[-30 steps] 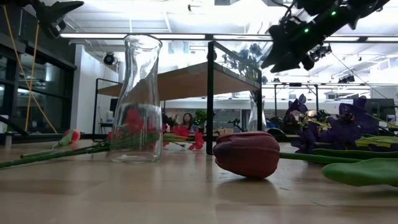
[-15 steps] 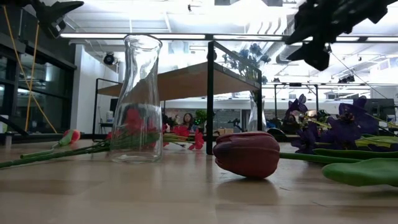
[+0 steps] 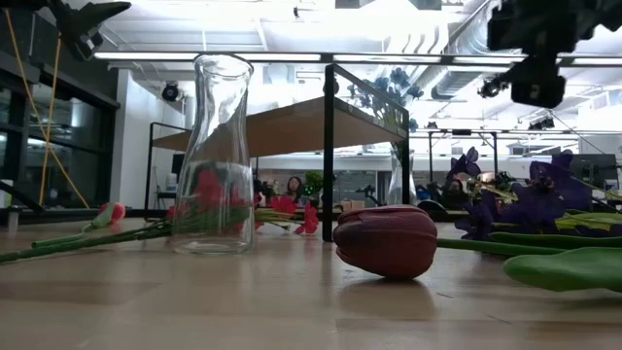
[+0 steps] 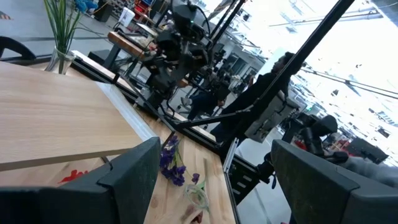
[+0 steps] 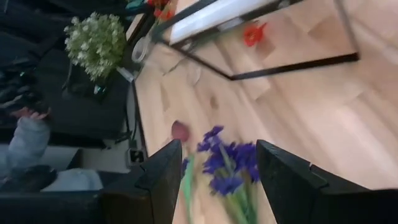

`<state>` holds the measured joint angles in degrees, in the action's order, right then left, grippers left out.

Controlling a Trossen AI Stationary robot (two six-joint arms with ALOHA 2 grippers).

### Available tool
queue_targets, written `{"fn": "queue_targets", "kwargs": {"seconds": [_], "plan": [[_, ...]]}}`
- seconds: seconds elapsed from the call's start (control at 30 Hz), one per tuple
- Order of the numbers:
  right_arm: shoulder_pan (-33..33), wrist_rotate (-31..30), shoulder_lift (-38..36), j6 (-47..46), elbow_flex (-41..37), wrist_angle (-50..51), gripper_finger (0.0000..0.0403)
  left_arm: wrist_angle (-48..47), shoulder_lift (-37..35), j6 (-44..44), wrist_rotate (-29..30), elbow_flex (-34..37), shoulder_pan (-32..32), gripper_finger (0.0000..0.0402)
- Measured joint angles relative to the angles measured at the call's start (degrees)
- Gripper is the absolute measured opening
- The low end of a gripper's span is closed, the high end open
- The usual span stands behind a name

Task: Pick and place flowers into a vace then onto a shelf
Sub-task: Put the violet flowers into the top transparent flower vase

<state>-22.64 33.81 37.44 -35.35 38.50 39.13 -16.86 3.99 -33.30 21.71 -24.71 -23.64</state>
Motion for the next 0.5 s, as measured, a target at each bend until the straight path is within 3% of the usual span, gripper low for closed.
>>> {"fn": "queue_targets", "kwargs": {"seconds": [0.23,0.5], "plan": [[7.7,-2.1,-6.2,-7.8,0.0,1.8,0.0195,0.0,0.0,0.0,0.0,0.0,0.0,0.0337],[18.6,-13.2,-13.6,-15.5,0.0,2.0,0.0195,0.0,0.0,-0.7,0.0,0.0,0.0,0.0337]]}}
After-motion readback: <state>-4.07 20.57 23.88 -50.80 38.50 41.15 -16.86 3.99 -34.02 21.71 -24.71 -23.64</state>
